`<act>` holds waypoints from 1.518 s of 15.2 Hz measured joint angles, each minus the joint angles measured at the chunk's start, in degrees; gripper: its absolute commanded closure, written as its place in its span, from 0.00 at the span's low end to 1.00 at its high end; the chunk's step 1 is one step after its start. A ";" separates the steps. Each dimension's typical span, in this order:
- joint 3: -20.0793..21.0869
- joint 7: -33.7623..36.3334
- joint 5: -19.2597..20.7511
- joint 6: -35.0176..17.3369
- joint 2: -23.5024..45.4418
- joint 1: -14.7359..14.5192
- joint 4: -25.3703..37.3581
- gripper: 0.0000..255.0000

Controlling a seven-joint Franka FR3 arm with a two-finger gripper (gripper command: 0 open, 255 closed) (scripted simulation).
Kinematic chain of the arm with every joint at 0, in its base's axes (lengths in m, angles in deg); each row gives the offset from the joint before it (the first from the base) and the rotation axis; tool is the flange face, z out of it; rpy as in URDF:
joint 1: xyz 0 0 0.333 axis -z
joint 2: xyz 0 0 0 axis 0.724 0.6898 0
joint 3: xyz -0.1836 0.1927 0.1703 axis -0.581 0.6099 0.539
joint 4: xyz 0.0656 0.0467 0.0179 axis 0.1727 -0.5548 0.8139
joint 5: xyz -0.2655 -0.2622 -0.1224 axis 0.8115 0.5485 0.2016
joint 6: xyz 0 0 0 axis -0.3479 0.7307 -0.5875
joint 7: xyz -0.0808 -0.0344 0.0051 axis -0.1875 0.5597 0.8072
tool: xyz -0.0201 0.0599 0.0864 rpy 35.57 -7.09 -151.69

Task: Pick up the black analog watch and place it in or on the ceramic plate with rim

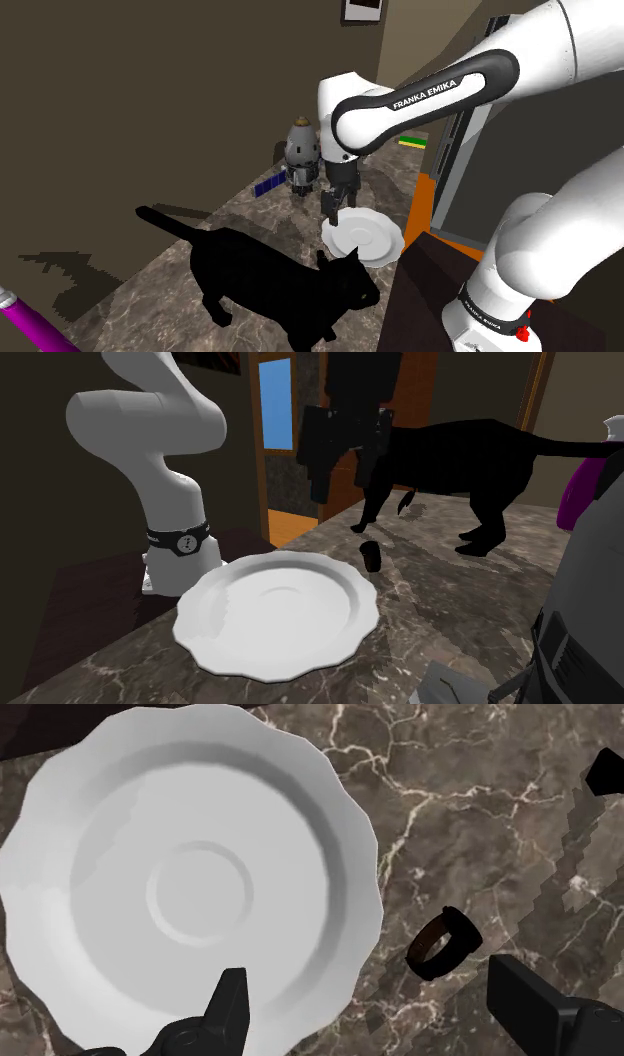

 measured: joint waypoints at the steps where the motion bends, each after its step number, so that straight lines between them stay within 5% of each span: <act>1: 0.82 0.65 -0.19 -1.46 2.47 -0.34 0.69 0.00; 9: 5.30 4.63 -0.54 -10.08 16.54 -2.85 3.68 0.00; 22: 6.04 5.34 -0.23 -16.66 20.16 -3.36 1.15 0.00; 23: 6.03 5.29 -0.25 -16.68 20.15 -3.35 1.13 1.00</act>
